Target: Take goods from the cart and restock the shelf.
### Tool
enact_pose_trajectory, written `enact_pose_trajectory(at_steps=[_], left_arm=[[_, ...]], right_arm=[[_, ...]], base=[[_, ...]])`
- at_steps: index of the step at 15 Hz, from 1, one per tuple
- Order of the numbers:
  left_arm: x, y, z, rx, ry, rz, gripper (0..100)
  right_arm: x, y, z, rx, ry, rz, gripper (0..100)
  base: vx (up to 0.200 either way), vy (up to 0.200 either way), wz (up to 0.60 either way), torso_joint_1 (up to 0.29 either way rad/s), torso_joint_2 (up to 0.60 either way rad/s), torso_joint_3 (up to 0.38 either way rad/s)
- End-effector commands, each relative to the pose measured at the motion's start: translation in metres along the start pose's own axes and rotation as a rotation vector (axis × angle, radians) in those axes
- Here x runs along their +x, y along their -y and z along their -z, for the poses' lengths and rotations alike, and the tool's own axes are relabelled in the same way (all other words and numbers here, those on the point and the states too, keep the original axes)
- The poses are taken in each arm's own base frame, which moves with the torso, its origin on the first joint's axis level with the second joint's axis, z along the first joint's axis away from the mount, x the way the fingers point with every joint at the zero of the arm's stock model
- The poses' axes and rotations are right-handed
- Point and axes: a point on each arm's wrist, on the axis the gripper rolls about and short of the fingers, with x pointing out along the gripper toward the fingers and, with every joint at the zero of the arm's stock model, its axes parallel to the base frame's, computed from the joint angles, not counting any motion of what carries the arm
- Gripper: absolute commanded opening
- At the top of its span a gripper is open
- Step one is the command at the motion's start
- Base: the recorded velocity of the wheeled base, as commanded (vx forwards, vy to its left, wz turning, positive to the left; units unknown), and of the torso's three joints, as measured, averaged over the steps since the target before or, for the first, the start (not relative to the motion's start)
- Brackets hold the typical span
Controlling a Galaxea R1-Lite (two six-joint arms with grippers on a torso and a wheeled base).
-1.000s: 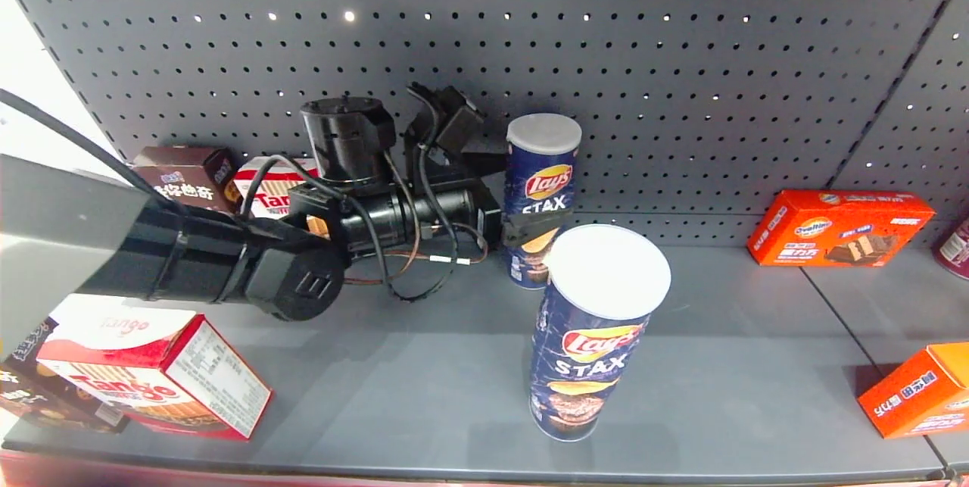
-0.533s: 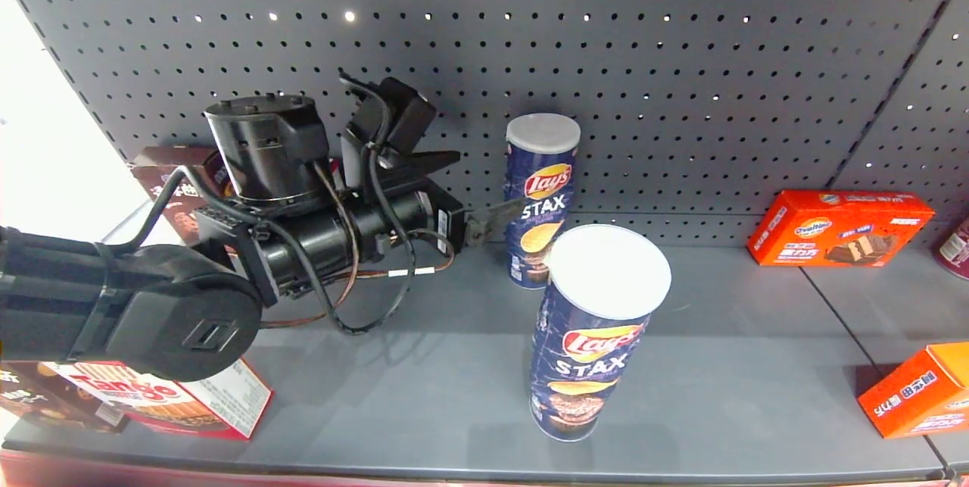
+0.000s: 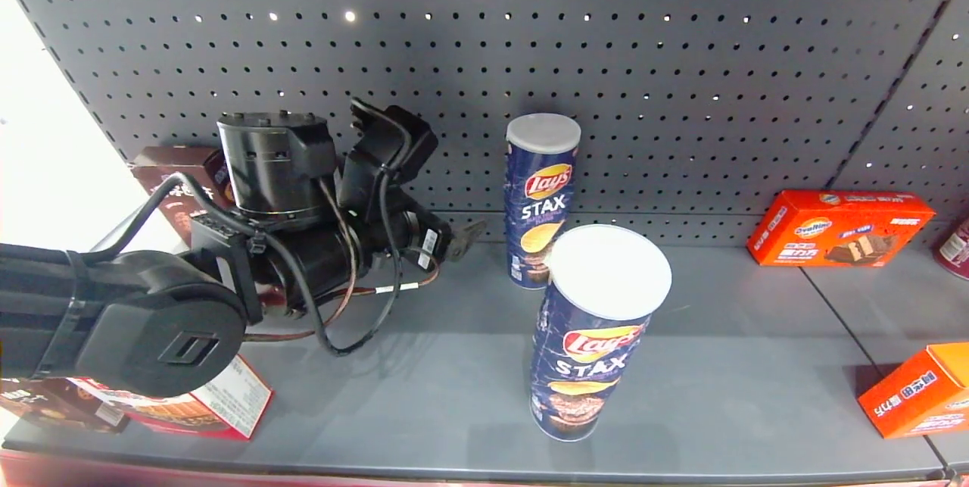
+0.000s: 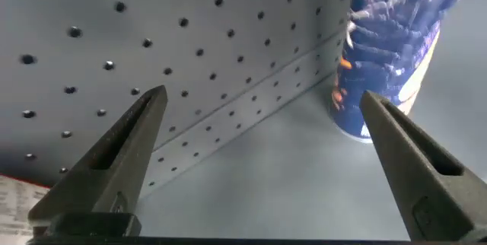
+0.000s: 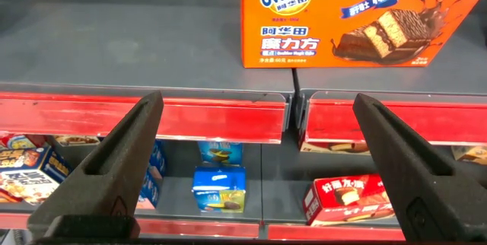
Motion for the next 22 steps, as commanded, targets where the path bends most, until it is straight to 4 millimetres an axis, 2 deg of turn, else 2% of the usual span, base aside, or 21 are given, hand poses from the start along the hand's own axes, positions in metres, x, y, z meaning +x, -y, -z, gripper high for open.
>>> enact_pose_trajectory(at_steps=[1, 5, 14, 22], left_arm=[[0.007, 0.000, -0.001, 0.014, -0.023, -0.003, 100], [0.019, 0.002, 0.001, 0.048, -0.083, -0.027, 100], [0.042, 0.010, 0.007, 0.051, -0.086, -0.012, 100], [0.047, 0.012, 0.011, 0.050, -0.095, -0.005, 100]], right_arm=[[0.000, 0.000, 0.000, 0.000, -0.001, 0.001, 100], [0.000, 0.000, 0.000, 0.000, -0.001, -0.001, 100], [0.000, 0.000, 0.000, 0.000, -0.001, 0.001, 100], [0.000, 0.000, 0.000, 0.000, -0.001, 0.001, 100]], base=[[0.000, 0.000, 0.00, 0.000, 0.00, 0.000], [0.000, 0.000, 0.00, 0.000, 0.00, 0.000], [0.000, 0.000, 0.00, 0.000, 0.00, 0.000], [0.000, 0.000, 0.00, 0.000, 0.00, 0.000]])
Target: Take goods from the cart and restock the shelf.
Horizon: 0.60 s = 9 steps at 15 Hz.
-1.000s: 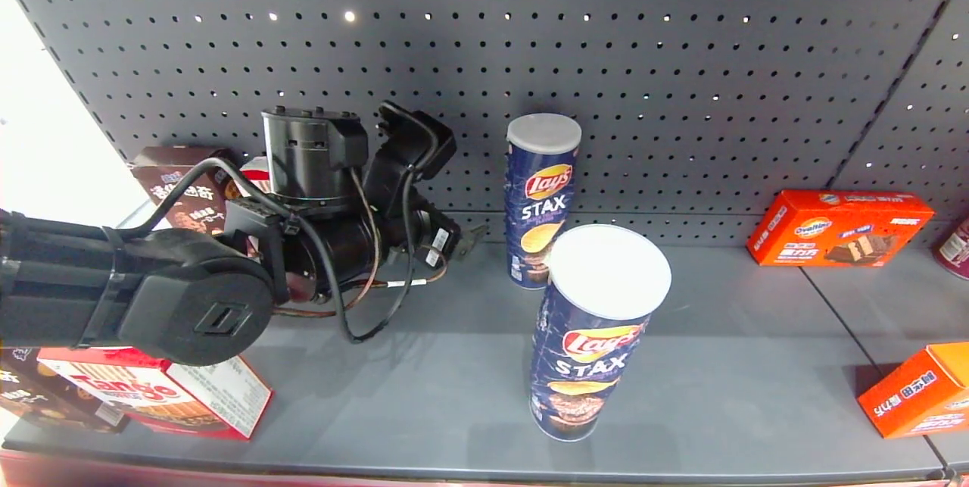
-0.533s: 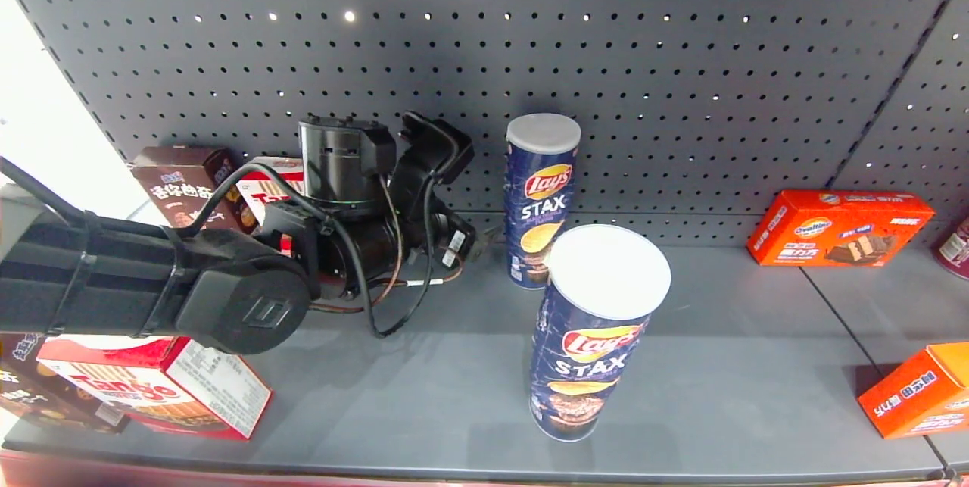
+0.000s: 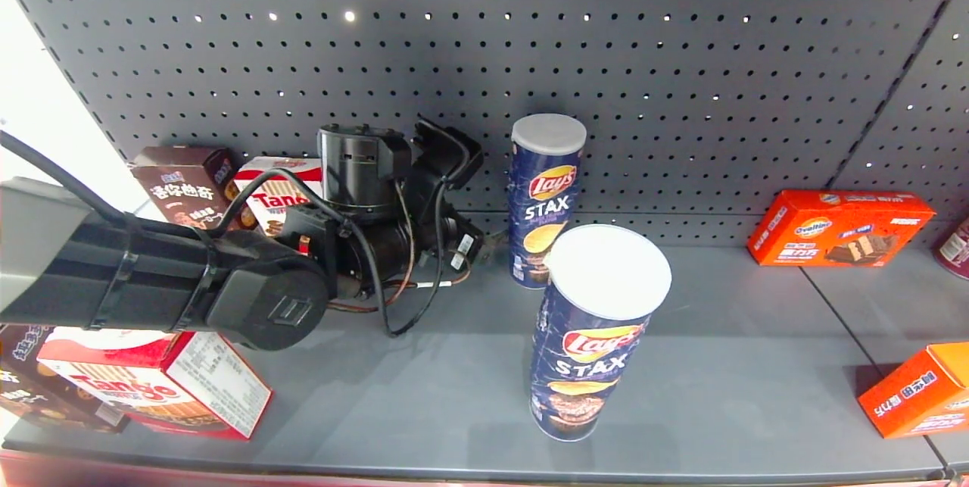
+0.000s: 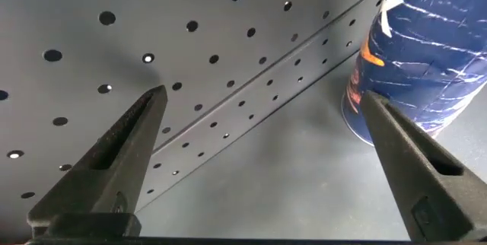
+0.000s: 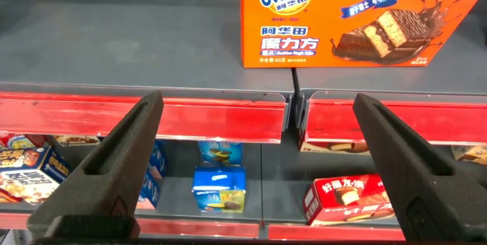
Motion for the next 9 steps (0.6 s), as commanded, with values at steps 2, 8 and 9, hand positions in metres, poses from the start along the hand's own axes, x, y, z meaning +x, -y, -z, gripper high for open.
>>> enact_pose_trajectory(at_steps=[2, 8, 9], left_arm=[[0.000, -0.001, -0.001, -0.001, 0.009, -0.005, 100], [-0.045, -0.021, -0.039, -0.019, 0.139, -0.065, 100], [-0.060, -0.024, -0.049, -0.022, 0.177, -0.072, 100]], right_arm=[[0.000, 0.000, 0.000, 0.000, -0.001, -0.001, 100], [0.000, 0.000, 0.000, 0.000, -0.001, -0.001, 100], [0.000, 0.000, 0.000, 0.000, -0.001, 0.000, 100]], base=[[0.000, 0.000, 0.00, 0.000, 0.00, 0.000], [0.000, 0.000, 0.00, 0.000, 0.00, 0.000], [0.000, 0.000, 0.00, 0.000, 0.00, 0.000]])
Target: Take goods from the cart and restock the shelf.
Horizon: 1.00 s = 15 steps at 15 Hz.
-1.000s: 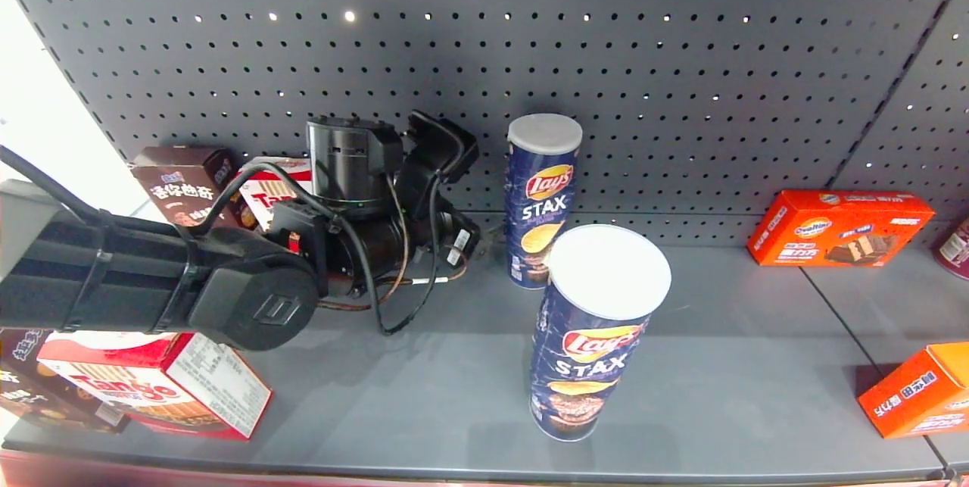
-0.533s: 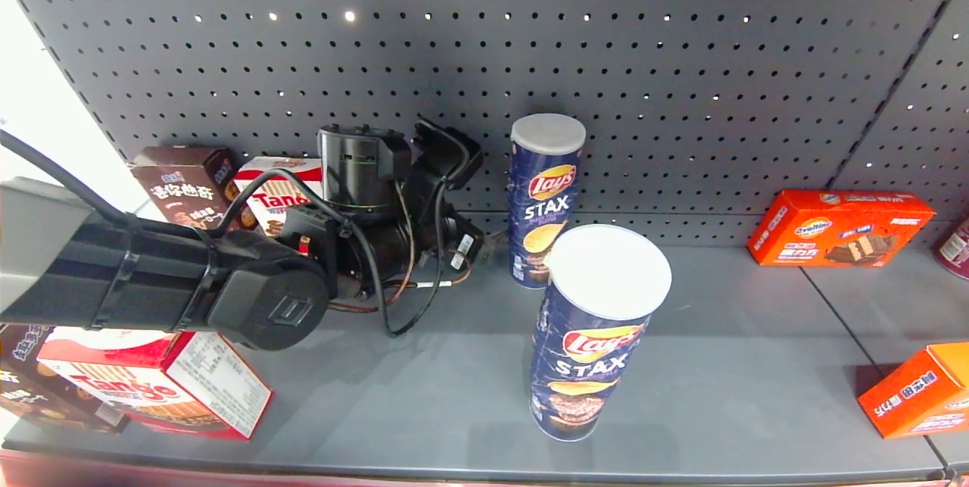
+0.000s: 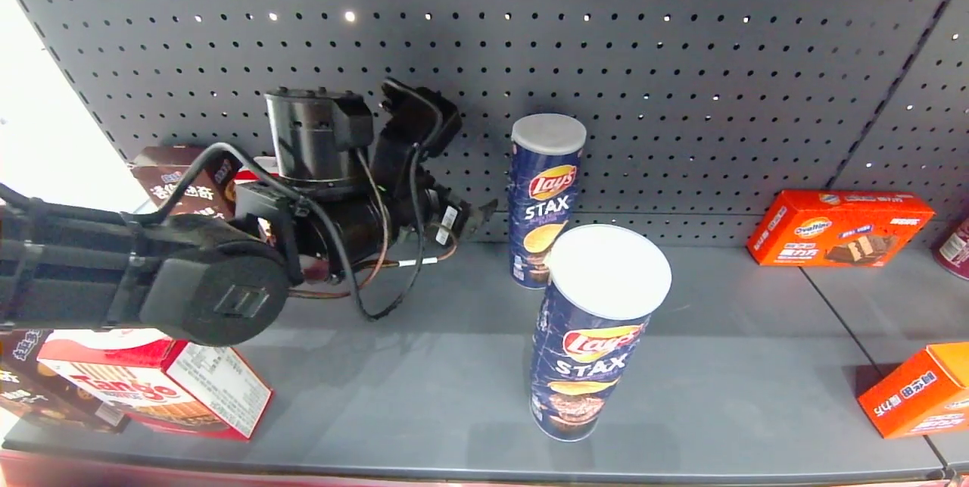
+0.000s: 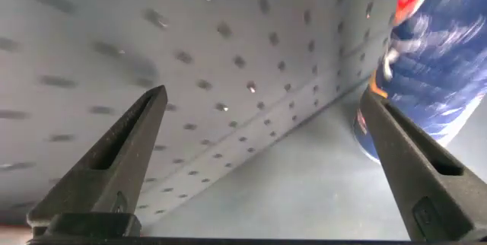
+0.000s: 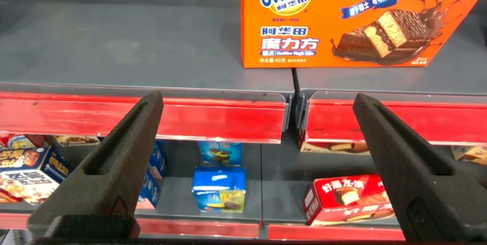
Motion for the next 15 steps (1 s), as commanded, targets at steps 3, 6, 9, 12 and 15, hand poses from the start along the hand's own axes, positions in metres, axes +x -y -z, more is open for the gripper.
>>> enact_pose_trajectory(at_steps=[3, 6, 9, 12, 15], left_arm=[[-0.089, -0.013, -0.058, -0.027, 0.190, -0.060, 100], [-0.178, -0.016, -0.043, -0.088, 0.266, -0.065, 100], [-0.256, -0.017, -0.021, -0.115, 0.370, -0.051, 100], [-0.326, -0.017, 0.028, -0.136, 0.471, -0.117, 100], [-0.360, 0.006, 0.107, -0.175, 0.435, -0.375, 100]], right_arm=[[0.000, 0.000, 0.000, 0.000, -0.001, 0.000, 100], [0.000, 0.000, 0.000, 0.000, -0.001, -0.001, 100], [0.000, 0.000, 0.000, 0.000, -0.001, -0.001, 100], [0.000, 0.000, 0.000, 0.000, -0.001, 0.000, 100], [0.000, 0.000, 0.000, 0.000, -0.001, 0.000, 100]], base=[[0.000, 0.000, 0.00, 0.000, 0.00, 0.000], [0.000, 0.000, 0.00, 0.000, 0.00, 0.000], [0.000, 0.000, 0.00, 0.000, 0.00, 0.000], [0.000, 0.000, 0.00, 0.000, 0.00, 0.000], [0.000, 0.000, 0.00, 0.000, 0.00, 0.000]])
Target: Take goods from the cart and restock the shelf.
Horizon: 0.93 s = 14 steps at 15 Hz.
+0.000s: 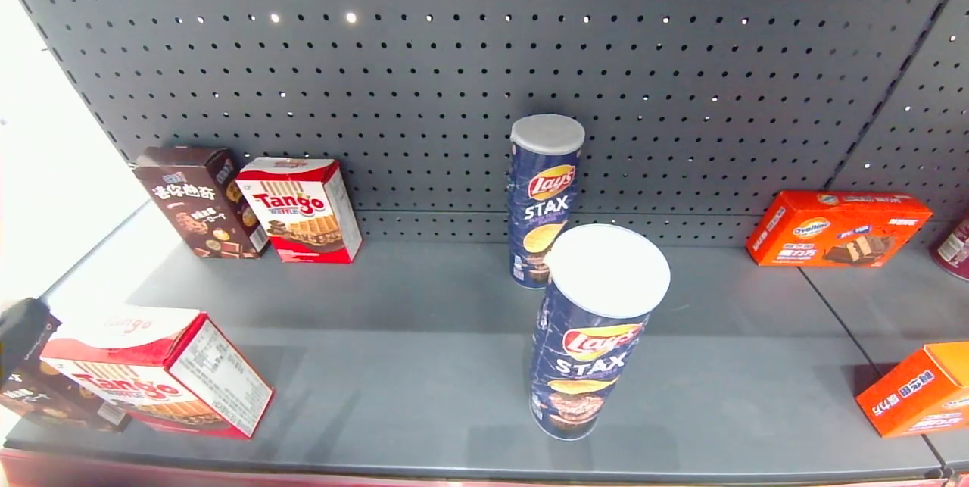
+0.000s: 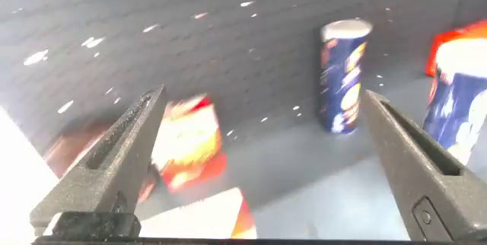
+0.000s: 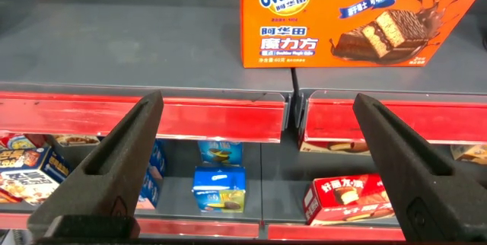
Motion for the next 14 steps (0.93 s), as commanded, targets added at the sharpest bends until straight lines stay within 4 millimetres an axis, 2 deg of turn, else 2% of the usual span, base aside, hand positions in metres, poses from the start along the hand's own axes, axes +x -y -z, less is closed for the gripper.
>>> enact_pose_trajectory(at_steps=[1, 2, 4, 8, 9, 14], left_arm=[[-0.076, 0.007, 0.062, 0.044, 0.031, -0.308, 100], [-0.083, 0.012, 0.074, 0.093, -0.018, -0.448, 100], [-0.098, 0.021, 0.090, 0.096, -0.087, -0.567, 100], [-0.107, 0.024, 0.111, 0.057, -0.233, -0.488, 100], [-0.108, 0.025, 0.120, 0.044, -0.318, -0.481, 100], [-0.108, 0.025, 0.120, 0.020, -0.317, -0.487, 100]], right_arm=[[0.000, 0.000, 0.000, 0.000, -0.001, -0.001, 100], [0.000, 0.000, 0.000, 0.000, -0.001, 0.000, 100], [0.000, 0.000, 0.000, 0.000, -0.001, -0.001, 100], [0.000, 0.000, 0.000, 0.000, -0.001, 0.000, 100], [0.000, 0.000, 0.000, 0.000, -0.001, 0.000, 100], [0.000, 0.000, 0.000, 0.000, -0.001, -0.001, 100]], base=[[0.000, 0.000, 0.00, 0.000, 0.00, 0.000], [0.000, 0.000, 0.00, 0.000, 0.00, 0.000], [0.000, 0.000, 0.00, 0.000, 0.00, 0.000], [0.000, 0.000, 0.00, 0.000, 0.00, 0.000], [0.000, 0.000, 0.00, 0.000, 0.00, 0.000], [0.000, 0.000, 0.00, 0.000, 0.00, 0.000]])
